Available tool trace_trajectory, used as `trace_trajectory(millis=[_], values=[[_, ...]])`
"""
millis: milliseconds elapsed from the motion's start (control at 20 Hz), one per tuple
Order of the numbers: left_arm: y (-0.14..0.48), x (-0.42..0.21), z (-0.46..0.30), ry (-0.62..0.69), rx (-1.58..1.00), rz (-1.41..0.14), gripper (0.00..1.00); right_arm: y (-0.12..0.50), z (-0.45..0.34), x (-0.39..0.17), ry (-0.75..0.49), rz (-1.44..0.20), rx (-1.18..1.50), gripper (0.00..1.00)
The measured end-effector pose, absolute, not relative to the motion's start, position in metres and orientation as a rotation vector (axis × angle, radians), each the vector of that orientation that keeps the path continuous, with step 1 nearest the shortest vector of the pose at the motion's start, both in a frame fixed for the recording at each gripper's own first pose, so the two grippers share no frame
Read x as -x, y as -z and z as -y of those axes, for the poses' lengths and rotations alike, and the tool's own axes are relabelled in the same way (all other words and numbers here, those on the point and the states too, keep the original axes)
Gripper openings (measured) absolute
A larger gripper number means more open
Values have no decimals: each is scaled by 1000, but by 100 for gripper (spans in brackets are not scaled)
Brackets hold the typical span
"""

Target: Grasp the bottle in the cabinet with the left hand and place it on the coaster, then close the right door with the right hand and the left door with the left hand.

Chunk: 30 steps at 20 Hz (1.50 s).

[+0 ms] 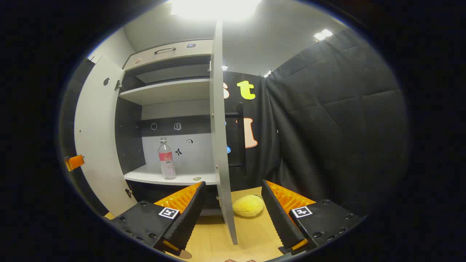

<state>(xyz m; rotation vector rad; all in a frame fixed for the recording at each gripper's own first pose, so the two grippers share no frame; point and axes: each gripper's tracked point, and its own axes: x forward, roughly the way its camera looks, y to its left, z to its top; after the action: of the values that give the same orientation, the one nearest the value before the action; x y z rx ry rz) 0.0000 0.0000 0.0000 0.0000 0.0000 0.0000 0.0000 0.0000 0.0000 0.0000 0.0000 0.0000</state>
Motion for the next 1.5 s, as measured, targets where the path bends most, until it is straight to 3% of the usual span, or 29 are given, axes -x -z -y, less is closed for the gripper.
trace_trajectory(millis=[350, 400, 950, 1100, 1150, 1200, 1250, 1300, 1350, 1400, 1450, 1500], values=[[6, 3, 6, 9, 29, -6, 96, 3, 3, 2, 34, -12, -9, 96], [6, 4, 4, 7, 35, -4, 90, 3, 4, 2, 39, -12, -6, 96], [10, -6, 14, 47, 47, -25, 90, -8, 12, 9, 108, 2, -12, 96], [6, -18, 31, 89, 23, -22, 90, -16, 20, 12, 147, 1, -15, 96], [6, -22, 38, 108, 19, -22, 96, -16, 30, 10, 165, 7, -12, 96], [4, -28, 46, 127, 14, -20, 96, -16, 38, 10, 189, 8, -14, 96], [3, -35, 54, 143, 7, -15, 90, -13, 46, 10, 215, 0, -21, 92], [1, -44, 61, 155, 4, -10, 90, -10, 55, 9, 241, -13, -34, 96], [1, -53, 68, 168, 4, -8, 90, -8, 66, 7, 268, -19, -49, 92], [2, -63, 75, 175, 4, -9, 96, -9, 75, 4, 292, -19, -64, 96], [0, -74, 82, 176, 2, -8, 96, -6, 84, 1, 313, -24, -77, 96], [-1, -87, 88, 178, 1, -5, 90, -6, 91, -3, 331, -29, -87, 96]])
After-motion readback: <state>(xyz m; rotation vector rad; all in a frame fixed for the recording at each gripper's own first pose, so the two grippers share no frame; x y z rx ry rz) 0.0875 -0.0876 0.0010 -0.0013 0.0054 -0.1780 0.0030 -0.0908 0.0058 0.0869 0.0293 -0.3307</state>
